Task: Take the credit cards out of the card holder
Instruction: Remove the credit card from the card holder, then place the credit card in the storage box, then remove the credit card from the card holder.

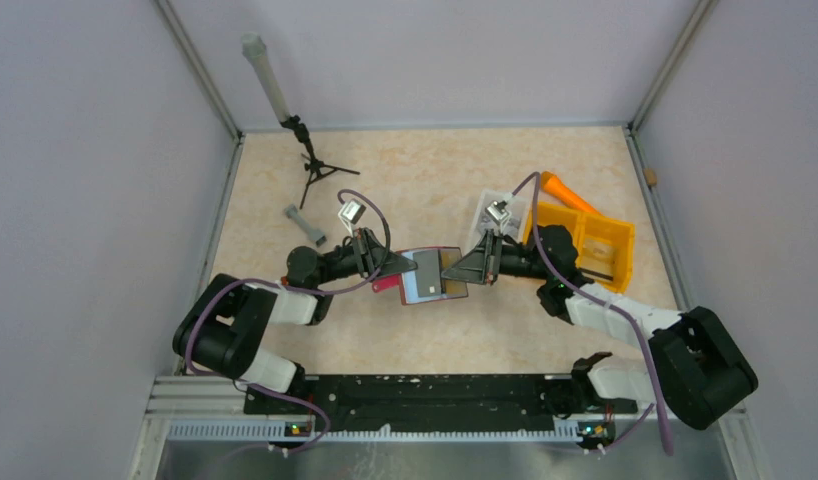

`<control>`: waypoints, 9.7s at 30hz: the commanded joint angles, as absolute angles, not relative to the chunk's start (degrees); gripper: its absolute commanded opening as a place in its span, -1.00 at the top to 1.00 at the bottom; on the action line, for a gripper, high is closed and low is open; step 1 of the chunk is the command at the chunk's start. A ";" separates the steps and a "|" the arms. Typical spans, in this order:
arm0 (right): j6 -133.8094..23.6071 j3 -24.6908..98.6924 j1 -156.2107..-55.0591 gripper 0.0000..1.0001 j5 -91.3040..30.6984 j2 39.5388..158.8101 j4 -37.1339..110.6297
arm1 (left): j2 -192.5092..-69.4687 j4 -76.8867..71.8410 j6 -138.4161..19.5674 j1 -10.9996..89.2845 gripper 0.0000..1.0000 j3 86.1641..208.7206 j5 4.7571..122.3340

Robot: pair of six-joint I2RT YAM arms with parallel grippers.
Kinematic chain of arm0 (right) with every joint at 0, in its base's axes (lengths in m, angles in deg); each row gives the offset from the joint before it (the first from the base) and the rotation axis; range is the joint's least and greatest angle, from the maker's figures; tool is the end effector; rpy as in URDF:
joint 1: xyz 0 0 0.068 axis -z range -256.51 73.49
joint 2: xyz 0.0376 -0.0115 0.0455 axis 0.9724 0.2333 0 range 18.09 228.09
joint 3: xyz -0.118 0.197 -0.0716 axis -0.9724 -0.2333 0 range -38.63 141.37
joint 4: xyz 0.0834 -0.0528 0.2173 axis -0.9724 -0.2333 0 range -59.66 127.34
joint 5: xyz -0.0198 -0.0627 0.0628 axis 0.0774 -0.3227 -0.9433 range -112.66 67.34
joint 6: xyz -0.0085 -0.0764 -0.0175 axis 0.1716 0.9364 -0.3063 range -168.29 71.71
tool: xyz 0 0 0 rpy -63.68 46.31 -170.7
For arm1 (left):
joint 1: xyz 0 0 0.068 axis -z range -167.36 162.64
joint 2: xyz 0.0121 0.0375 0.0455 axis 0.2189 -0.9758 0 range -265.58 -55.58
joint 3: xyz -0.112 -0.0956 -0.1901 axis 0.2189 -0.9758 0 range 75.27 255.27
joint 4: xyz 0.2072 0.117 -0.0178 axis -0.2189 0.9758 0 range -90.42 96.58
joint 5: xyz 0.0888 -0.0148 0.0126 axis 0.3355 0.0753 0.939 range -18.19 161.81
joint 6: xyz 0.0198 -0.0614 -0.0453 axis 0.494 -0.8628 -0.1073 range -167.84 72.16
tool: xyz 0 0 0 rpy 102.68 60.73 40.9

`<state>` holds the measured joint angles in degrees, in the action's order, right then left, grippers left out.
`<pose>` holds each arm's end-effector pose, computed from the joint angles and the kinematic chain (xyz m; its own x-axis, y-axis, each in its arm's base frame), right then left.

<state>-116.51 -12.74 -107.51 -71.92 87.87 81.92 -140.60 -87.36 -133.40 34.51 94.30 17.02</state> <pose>0.1956 0.1773 0.2216 -0.9113 0.1595 -0.3795 -0.3753 0.0569 0.9252 0.2115 -0.1443 0.2064 -0.8944 -0.2605 -0.3637 0.4024 -0.1133 -0.9084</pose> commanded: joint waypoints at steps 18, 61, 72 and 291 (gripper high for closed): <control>-117.59 -12.47 -105.31 0.54 -74.92 87.04 88.35 | -139.63 -93.14 -132.92 35.17 1.00 96.23 18.28; -104.95 -14.71 -92.14 1.00 -76.41 79.10 66.77 | -139.77 -93.13 -134.18 34.23 1.00 96.81 18.35; -94.66 -9.47 -86.06 1.00 -58.09 68.52 38.58 | -142.94 -93.23 -132.55 34.18 1.00 98.89 16.87; -114.37 -11.31 -101.82 0.86 -65.83 78.77 78.07 | -127.40 -38.85 -109.37 51.14 0.66 114.64 37.57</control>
